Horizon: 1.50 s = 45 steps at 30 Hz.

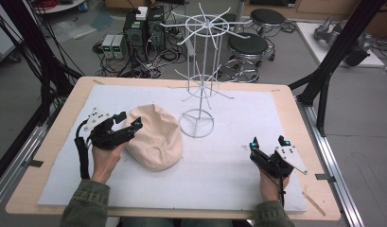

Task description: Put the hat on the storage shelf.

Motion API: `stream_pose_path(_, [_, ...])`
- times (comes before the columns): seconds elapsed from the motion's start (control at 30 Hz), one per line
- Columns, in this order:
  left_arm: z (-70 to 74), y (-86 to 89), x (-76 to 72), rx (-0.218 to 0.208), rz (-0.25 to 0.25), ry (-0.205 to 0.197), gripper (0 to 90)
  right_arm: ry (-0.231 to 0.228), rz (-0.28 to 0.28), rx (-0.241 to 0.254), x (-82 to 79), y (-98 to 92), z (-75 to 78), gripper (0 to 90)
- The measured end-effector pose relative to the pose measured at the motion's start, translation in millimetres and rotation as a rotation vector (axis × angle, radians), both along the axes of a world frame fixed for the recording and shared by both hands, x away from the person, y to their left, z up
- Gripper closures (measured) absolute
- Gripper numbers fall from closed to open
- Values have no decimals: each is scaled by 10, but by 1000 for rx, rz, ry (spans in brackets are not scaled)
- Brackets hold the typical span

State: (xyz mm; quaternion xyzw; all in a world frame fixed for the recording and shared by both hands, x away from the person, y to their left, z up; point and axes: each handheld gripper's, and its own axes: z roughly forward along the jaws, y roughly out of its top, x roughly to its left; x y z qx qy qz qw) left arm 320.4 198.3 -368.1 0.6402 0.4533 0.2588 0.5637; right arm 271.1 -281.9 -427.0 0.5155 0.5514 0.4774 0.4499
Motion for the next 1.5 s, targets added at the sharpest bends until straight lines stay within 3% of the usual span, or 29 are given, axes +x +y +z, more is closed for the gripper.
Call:
stream_pose_path(0.37, [-29, -152, 126, 19, -38, 73, 302, 0, 2, -1, 1, 1, 0, 112])
stream_pose_path(0.57, [-68, -285, 203, 47, -70, 125, 294, 0, 3, -1, 1, 1, 0, 112])
stream_pose_path(0.7, [-113, -393, 280, 90, -106, 173, 295, 4, 4, -1, 0, 10, -2, 113])
stream_pose_path(1.07, [-227, -550, 392, 92, -156, 262, 316, 5, 11, -10, 2, 20, -4, 112])
stream_pose_path(1.2, [-223, -639, 427, 140, -178, 295, 314, 10, 13, -9, 3, 25, -6, 113])
stream_pose_path(1.33, [-203, -764, 446, 149, -200, 312, 312, 8, 12, -12, 5, 21, -6, 112])
stream_pose_path(1.5, [-276, -884, 490, 177, -224, 369, 311, 10, 14, -9, 5, 22, -6, 112])
